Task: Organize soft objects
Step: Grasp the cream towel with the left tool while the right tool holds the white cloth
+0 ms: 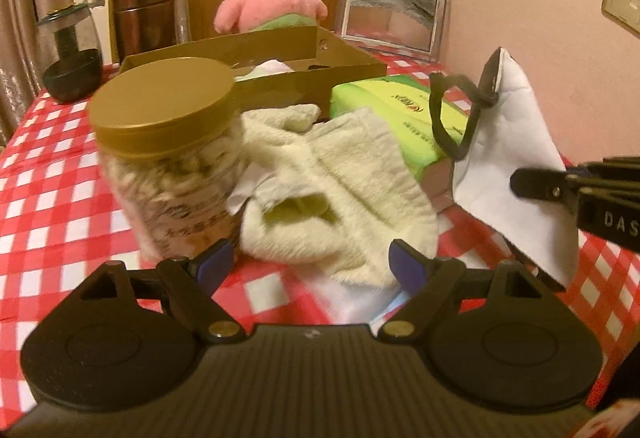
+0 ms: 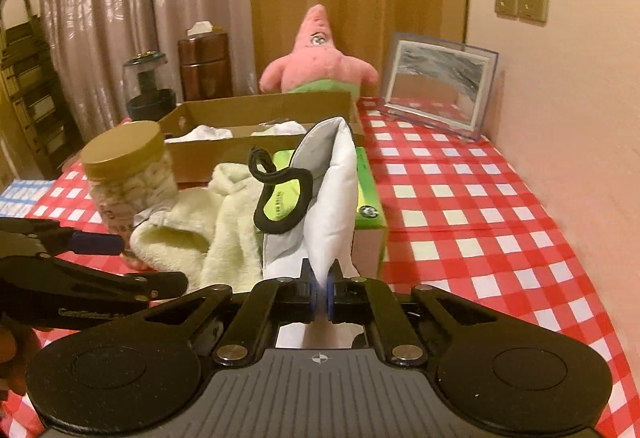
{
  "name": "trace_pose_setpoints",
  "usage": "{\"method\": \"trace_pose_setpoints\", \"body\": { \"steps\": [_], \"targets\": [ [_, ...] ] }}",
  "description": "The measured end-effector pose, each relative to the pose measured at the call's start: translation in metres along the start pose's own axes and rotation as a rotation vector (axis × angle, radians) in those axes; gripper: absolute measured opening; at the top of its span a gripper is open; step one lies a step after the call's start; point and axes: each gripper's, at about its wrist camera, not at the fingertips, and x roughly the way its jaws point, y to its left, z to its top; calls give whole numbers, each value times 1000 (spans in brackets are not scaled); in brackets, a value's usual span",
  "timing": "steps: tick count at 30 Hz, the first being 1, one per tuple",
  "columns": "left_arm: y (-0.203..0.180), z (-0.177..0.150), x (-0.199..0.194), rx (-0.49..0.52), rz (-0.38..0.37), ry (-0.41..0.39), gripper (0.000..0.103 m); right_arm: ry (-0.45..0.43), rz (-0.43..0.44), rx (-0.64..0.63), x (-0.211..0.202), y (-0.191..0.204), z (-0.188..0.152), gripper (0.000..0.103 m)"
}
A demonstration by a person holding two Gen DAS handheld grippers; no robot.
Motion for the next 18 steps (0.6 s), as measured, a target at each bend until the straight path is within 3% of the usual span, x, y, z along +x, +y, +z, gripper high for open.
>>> {"method": "trace_pose_setpoints", "body": {
  "steps": [7,11,14,16,18],
  "targets": [
    [-11,11,24,15,9,-15,79,10,-10,36,3,-8,0,5],
    [-18,13,36,46,33,-7,67,12,-7,41,4,-8,0,5],
    [-23,13,44,74,53,-7,50,15,-4,53,5,-10,0,5],
    [-25,12,48,97,67,-3,45,17,-5,59,6,-11,0,5],
    [-26,12,52,110,74,3,31,17,-5,61,6,-11,0,5]
  ]
}}
